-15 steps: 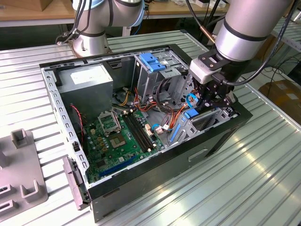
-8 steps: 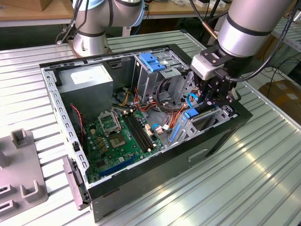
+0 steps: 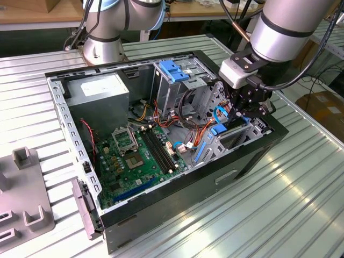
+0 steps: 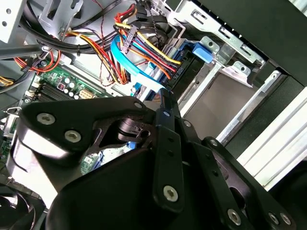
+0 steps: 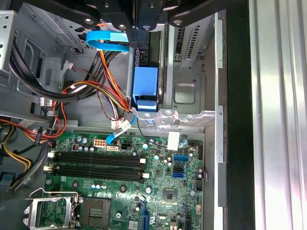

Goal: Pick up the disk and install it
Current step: 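Insert the second disk wire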

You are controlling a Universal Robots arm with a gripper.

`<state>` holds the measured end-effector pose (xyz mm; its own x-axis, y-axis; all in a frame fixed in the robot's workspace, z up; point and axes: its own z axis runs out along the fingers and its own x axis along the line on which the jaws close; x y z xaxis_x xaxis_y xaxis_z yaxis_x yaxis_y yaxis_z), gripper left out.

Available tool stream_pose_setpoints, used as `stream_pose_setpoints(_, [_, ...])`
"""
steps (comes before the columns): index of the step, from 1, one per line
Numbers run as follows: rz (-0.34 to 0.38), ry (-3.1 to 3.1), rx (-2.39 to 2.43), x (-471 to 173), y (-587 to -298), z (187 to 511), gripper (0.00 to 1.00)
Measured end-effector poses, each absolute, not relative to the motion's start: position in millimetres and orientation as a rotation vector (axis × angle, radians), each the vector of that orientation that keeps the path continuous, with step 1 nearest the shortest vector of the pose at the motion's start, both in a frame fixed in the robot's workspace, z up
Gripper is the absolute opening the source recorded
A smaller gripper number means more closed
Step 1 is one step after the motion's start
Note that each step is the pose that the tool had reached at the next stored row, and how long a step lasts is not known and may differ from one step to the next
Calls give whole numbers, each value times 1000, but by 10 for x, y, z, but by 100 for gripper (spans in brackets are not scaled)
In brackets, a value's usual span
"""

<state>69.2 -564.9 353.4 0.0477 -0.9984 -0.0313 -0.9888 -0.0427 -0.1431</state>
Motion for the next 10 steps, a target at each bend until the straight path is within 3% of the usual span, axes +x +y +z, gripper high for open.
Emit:
stream_pose_setpoints(1, [-116, 2082, -2179, 692, -5649, 3534, 10])
stream_pose_setpoints(10, [-113, 2081, -2178, 692, -5649, 3534, 10])
